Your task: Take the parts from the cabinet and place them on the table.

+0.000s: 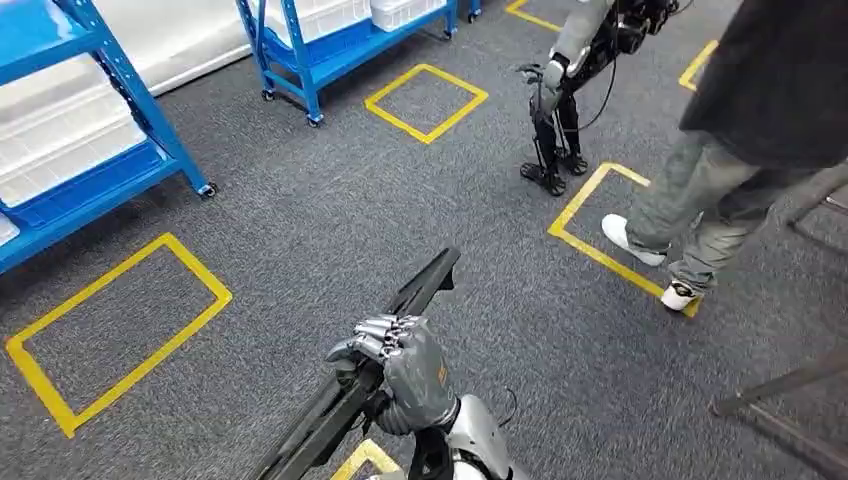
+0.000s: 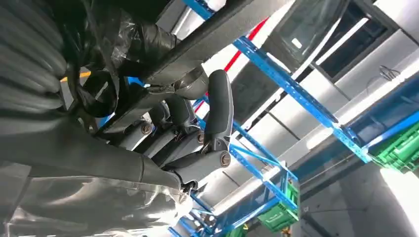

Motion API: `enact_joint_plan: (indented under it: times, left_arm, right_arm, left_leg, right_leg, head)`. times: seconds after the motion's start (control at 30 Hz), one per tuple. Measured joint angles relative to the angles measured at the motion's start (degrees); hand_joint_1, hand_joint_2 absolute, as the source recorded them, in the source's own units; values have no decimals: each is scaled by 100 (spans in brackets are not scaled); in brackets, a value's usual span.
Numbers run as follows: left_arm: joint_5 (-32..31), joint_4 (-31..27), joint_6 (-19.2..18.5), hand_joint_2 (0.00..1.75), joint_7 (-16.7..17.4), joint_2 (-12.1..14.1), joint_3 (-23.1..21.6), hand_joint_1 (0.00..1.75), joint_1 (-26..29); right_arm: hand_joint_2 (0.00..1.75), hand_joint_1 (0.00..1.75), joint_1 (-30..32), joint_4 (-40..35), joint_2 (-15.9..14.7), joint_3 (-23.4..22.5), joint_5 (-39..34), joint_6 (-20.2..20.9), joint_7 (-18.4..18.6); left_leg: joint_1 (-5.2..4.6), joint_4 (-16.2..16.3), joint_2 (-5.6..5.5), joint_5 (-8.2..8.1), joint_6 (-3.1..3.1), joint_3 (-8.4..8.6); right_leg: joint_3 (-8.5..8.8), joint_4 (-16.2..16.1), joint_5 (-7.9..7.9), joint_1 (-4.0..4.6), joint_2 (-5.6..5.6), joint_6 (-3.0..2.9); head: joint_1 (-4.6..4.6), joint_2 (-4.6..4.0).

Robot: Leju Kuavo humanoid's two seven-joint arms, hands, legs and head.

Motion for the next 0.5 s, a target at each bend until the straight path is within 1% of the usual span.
enact_joint_plan:
  times: [0.03,0.07,0.1,0.13,0.17,0.2,0.23,0.27,0.3,0.33,0.37,0.4,0.43,0.47,0.5]
  left_arm:
    - [-2,0,-2,175,0,-9,0,0,-7]
    - [-2,0,-4,175,-2,-13,0,0,-11]
    - [-2,0,-6,175,-2,-13,0,0,-7]
    - [-2,0,-4,175,0,-13,0,0,1]
    - [0,0,-7,175,0,-13,0,0,9]
    - [0,0,-4,175,0,-11,0,0,7]
    - [7,0,-4,175,0,-11,0,0,4]
    - [11,0,-4,175,0,-13,0,0,0]
    - [11,0,-4,175,0,-13,0,0,-7]
    - [15,0,0,175,0,-15,0,0,-13]
    - [15,0,0,175,0,-17,0,0,-17]
    - [15,0,2,175,0,-18,-2,0,-19]
    - [18,0,2,175,-2,-20,-2,0,-25]
    - [18,0,2,175,0,-20,0,0,-32]
    - [20,0,2,175,0,-22,0,0,-41]
  right_arm:
    - [175,175,17,-11,-13,0,0,-2,0]
    - [175,175,12,-26,-28,0,-2,-11,0]
    - [175,175,10,-26,-28,0,-2,-15,0]
    - [175,175,16,-26,-28,0,0,-17,0]
    - [175,175,26,-26,-33,0,0,-20,0]
    - [175,175,36,-26,-39,0,0,-22,0]
    - [175,175,45,-26,-48,0,-2,-22,0]
    - [175,175,49,-26,-52,0,0,-22,0]
    - [175,175,49,-26,-55,0,2,-22,0]
    - [175,175,45,-28,-55,0,9,-22,2]
    - [175,175,37,-31,-55,0,15,-22,0]
    - [175,175,36,-33,-52,0,20,-20,2]
    - [175,175,31,-42,-52,0,22,-22,2]
    - [175,175,33,-41,-55,0,22,-22,2]
    - [175,175,33,-44,-55,0,22,-22,4]
  left_leg:
    - [42,-59,93,45,51,22]
    - [27,-81,152,52,87,32]
    - [10,-80,230,48,110,29]
    - [0,-77,313,38,122,27]
    - [-7,-75,406,32,130,23]
    - [-10,-71,491,27,124,18]
    - [-10,-71,571,18,115,22]
    - [-10,-69,643,5,106,32]
    - [-10,-67,700,-11,90,50]
    - [-11,-65,752,-29,71,77]
    - [-22,-63,787,-52,40,96]
    - [-62,-50,827,-72,-4,97]
    - [-49,-50,868,-77,-29,104]
    - [-52,-63,915,-79,-58,123]
    - [-51,-80,976,-80,-90,150]
  right_leg:
    - [-2,67,-49,1,-237,3]
    - [-98,263,-203,36,-581,17]
    - [-297,652,-438,27,-730,37]
    - [-514,1100,-655,8,-783,54]
    - [-728,1523,-827,-7,-796,71]
    - [-863,1790,-871,-20,-800,86]
    - [-838,1736,-763,-35,-809,95]
    - [-660,1413,-550,-41,-835,95]
    - [-359,878,-293,-39,-892,80]
    - [-42,333,-85,-31,-1015,51]
    - [136,-15,-140,26,-1342,7]
    - [132,-28,-105,60,-1280,-21]
    - [116,-17,-106,81,-1203,-32]
    - [104,-12,-113,90,-1153,-47]
    - [100,-31,-101,93,-1088,-81]
  head:
    - [0,0]
    - [15,0]
    - [11,-2]
    - [11,0]
    - [13,0]
    - [11,0]
    - [13,-2]
    - [11,-2]
    - [11,-2]
    - [13,0]
    - [11,0]
    - [9,0]
    - [13,0]
    - [11,0]
    - [11,-2]
